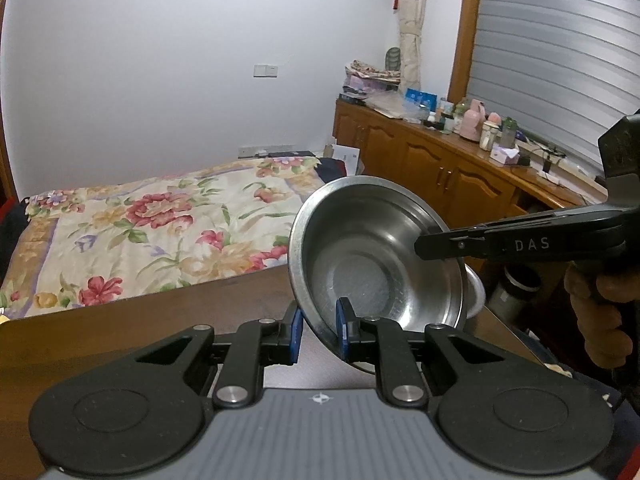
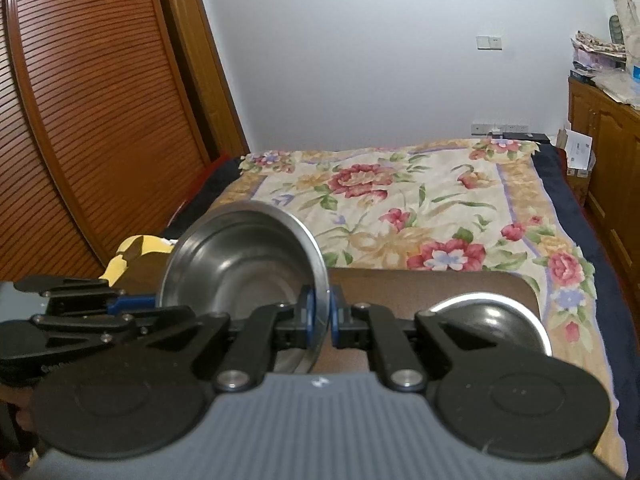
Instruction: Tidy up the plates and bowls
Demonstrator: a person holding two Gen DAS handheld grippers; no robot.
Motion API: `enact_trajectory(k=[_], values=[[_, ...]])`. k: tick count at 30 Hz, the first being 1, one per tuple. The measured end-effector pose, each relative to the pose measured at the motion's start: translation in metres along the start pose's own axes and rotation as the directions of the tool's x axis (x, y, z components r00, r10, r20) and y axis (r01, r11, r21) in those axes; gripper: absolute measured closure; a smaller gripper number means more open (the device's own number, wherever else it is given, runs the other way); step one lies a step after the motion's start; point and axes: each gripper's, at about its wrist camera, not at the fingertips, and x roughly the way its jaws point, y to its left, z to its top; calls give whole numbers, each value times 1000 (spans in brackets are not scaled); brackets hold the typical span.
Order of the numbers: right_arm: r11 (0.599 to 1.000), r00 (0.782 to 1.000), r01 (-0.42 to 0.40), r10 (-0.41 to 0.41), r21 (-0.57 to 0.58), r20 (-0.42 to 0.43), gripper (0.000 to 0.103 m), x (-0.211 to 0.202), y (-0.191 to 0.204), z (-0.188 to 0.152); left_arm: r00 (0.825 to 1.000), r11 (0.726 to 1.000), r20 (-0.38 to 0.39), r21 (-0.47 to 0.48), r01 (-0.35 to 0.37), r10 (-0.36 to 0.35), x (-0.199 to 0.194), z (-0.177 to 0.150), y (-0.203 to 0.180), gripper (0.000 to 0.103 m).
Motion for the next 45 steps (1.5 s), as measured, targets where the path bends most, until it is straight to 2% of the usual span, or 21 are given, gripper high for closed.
enact_trajectory(k=[20, 29, 45], values=[[998, 999, -19, 21, 65, -24, 93, -42, 12, -64, 999, 999, -37, 17, 27, -26, -49, -62, -36, 84], [998, 999, -18, 20, 57, -34, 93, -47, 23, -91, 997, 1000, -73, 11, 26, -25, -48, -86, -40, 84], [998, 999, 12, -9, 56, -52, 93, -47, 23, -115, 993, 999, -115, 45, 15, -10, -35, -108, -46, 84]])
